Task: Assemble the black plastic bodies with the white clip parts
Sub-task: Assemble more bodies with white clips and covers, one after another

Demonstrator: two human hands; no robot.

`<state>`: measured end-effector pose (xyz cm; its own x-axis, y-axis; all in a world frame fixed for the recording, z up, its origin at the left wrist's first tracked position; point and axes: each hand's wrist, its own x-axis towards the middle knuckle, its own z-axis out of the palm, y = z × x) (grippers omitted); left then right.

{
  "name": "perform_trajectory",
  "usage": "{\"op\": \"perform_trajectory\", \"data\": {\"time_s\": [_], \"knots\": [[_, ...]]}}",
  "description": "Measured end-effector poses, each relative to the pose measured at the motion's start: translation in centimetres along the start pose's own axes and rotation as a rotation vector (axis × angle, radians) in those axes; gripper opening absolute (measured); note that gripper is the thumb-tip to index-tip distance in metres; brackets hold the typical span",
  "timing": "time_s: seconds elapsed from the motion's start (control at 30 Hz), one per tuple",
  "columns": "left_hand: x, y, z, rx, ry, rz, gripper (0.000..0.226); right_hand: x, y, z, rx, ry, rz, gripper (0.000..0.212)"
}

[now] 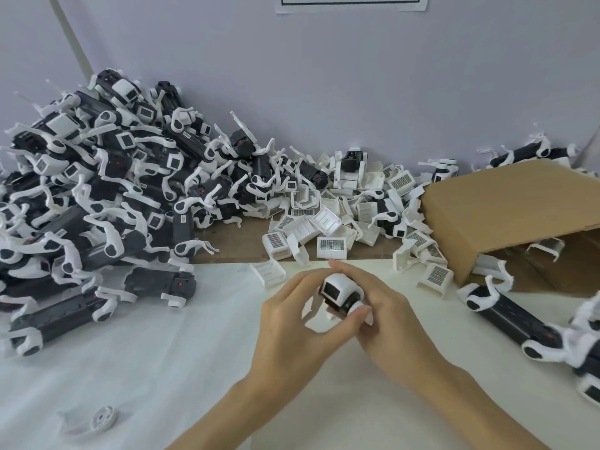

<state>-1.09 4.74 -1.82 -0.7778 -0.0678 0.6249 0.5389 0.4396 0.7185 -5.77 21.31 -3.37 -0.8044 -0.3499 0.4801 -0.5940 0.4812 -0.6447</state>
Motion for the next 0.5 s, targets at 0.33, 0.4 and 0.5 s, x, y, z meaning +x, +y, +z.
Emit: {"op": "perform_trajectory", "data": {"time_s": [0.33,0.4,0.5], "knots": [[1.7,-1.5,-1.5,-0.339,0.062,-0.408,0.016,0.7,0.5,-0.5,0.540,-0.044,0.340,0.035],[1.7,-1.8,-1.6,-0.349,0.064,-0.385,0.030,0.9,0.8,-0.3,0.623,-0.008,0.387,0.033],[1.8,-2.1,-1.7,-0.429,-0.008,-0.377,0.046,1.0,1.4,-0.8,0.767,0.006,0.428,0.039]]}}
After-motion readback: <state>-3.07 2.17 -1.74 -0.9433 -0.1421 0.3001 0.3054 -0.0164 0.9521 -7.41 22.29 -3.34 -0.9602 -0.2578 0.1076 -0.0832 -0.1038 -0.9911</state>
